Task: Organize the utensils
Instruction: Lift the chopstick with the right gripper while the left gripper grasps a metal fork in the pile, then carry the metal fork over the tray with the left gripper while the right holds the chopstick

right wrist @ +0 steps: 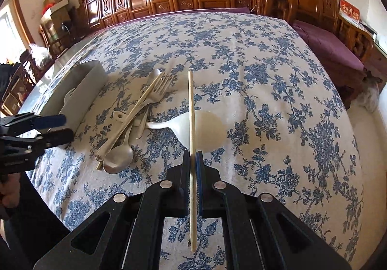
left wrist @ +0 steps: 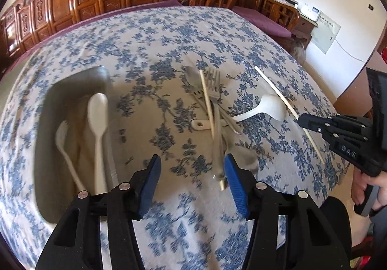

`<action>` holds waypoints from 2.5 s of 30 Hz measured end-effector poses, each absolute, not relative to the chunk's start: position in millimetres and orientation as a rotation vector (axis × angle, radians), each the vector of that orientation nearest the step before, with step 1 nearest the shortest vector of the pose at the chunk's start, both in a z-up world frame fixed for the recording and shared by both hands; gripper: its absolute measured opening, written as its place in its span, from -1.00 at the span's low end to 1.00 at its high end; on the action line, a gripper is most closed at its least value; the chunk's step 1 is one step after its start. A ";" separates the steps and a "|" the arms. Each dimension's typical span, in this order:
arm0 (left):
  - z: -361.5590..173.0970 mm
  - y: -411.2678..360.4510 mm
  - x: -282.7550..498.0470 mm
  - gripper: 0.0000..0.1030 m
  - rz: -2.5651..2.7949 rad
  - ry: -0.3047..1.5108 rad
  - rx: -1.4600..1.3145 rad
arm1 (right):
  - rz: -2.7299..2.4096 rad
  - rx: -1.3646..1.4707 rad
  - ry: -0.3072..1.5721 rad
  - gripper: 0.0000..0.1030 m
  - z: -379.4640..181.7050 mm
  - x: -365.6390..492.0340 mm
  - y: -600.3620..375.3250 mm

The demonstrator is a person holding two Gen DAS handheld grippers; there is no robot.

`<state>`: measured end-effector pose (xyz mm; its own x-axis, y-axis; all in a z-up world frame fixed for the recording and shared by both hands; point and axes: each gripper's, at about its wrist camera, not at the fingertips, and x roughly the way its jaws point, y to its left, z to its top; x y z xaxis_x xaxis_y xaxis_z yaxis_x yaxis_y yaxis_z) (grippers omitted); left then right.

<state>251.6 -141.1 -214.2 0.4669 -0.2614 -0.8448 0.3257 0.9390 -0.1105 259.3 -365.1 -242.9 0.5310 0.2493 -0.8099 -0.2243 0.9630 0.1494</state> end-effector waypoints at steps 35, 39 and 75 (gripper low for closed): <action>-239.4 -212.9 306.7 -0.83 -0.412 1.083 0.142 | 0.283 0.086 0.985 -0.88 -245.0 265.9 -377.1; -243.4 -219.4 320.5 -0.83 -0.409 1.087 0.158 | 0.282 0.087 0.988 -0.88 -245.6 266.0 -377.2; -197.2 -214.0 298.8 -0.89 -0.413 0.954 0.223 | 0.309 0.070 0.957 -0.88 -234.2 261.5 -367.1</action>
